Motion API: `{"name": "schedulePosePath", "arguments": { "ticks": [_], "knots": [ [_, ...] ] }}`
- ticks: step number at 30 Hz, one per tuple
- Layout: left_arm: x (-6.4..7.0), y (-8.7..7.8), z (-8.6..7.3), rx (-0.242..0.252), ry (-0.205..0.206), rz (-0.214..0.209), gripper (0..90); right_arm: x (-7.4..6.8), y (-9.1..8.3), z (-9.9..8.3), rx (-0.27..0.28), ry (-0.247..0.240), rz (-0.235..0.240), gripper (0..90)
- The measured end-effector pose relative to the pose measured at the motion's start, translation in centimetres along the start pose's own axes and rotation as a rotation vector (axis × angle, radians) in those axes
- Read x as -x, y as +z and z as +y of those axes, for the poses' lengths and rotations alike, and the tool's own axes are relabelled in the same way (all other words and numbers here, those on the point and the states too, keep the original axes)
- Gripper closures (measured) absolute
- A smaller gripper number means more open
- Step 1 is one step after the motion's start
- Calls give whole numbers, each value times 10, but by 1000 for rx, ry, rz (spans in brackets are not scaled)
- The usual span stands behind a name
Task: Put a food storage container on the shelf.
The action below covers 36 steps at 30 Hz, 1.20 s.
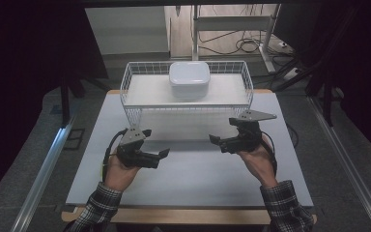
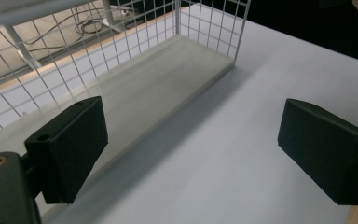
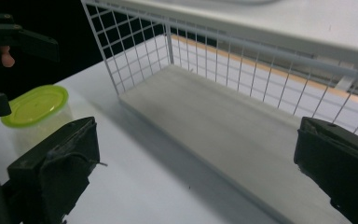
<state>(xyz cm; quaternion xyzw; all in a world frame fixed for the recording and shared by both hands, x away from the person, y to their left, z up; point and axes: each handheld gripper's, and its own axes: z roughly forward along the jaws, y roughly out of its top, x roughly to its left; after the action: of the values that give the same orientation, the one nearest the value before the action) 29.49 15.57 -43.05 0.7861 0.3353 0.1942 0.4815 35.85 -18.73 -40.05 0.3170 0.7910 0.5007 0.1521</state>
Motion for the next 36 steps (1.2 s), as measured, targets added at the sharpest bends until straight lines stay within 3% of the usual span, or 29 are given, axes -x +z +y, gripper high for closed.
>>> {"name": "schedulePosePath", "arguments": {
  "ticks": [10,18,29,36],
  "knots": [
    [6,-2,-29,7,-57,-44,84,-4,-3,-33,-25,30,10,0],
    [16,-7,-49,26,-71,-54,72,-17,-7,-53,-35,-6,4,0],
    [26,-4,-77,-21,-65,-22,69,-23,-10,-80,-54,-6,-7,5],
    [31,1,-90,-52,-68,-31,61,-21,-14,-99,-89,-5,-22,7]
  ]
}}
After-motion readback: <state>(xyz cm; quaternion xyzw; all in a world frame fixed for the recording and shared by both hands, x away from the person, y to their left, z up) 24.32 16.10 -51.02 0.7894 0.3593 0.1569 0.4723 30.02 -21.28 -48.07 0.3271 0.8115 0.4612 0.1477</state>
